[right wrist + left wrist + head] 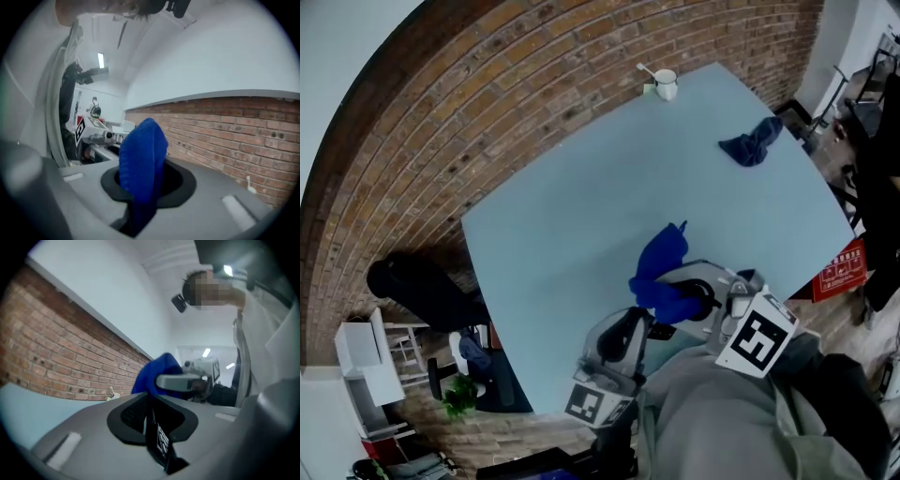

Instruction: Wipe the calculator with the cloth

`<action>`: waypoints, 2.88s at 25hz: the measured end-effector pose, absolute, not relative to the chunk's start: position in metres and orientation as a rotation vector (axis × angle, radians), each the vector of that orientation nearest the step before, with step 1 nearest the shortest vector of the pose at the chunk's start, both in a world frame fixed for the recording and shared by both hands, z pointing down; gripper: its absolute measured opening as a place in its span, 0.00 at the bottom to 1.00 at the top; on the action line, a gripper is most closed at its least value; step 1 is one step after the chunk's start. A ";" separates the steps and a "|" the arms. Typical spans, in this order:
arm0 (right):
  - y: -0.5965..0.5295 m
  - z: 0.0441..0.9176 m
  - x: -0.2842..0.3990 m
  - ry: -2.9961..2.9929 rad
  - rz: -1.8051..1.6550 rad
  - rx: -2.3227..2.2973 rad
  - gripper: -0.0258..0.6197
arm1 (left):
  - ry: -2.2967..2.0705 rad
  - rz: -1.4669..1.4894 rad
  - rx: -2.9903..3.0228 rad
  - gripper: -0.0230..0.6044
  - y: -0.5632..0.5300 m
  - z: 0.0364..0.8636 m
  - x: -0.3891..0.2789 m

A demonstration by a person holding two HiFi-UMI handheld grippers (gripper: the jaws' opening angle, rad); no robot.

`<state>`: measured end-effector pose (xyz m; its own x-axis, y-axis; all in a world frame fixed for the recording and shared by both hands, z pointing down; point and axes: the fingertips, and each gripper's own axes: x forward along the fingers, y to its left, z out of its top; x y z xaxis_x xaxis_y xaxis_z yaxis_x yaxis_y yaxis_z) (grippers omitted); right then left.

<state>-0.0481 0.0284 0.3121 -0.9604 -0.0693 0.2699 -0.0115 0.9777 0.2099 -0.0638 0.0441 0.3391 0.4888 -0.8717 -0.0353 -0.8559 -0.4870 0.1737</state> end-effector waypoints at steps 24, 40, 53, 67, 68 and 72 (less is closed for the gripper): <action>0.008 0.349 -0.026 -2.879 -0.056 0.355 0.15 | -1.606 -0.681 2.280 0.10 0.034 0.331 -0.112; 0.038 0.330 -0.059 -2.872 -0.160 0.130 0.15 | -1.553 -0.753 2.207 0.10 0.033 0.332 -0.104; 0.008 0.339 -0.033 -2.869 -0.049 0.287 0.15 | -1.580 -0.823 2.139 0.10 0.031 0.330 -0.119; 0.057 0.359 -0.010 -2.782 -0.210 0.201 0.14 | -1.620 -1.098 1.850 0.10 0.040 0.336 -0.166; 0.066 0.360 -0.012 -2.774 -0.230 0.168 0.14 | -1.604 -1.135 1.825 0.10 0.039 0.335 -0.166; 0.098 0.367 -0.037 -2.724 -0.427 0.079 0.14 | -1.554 -1.170 1.806 0.10 0.033 0.336 -0.154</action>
<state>-0.0373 0.0981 0.3675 -0.9258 -0.1122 0.3610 0.0036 0.9522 0.3053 -0.1541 0.0333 0.3356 -0.0116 -0.9568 -0.2905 -0.5435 -0.2378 0.8050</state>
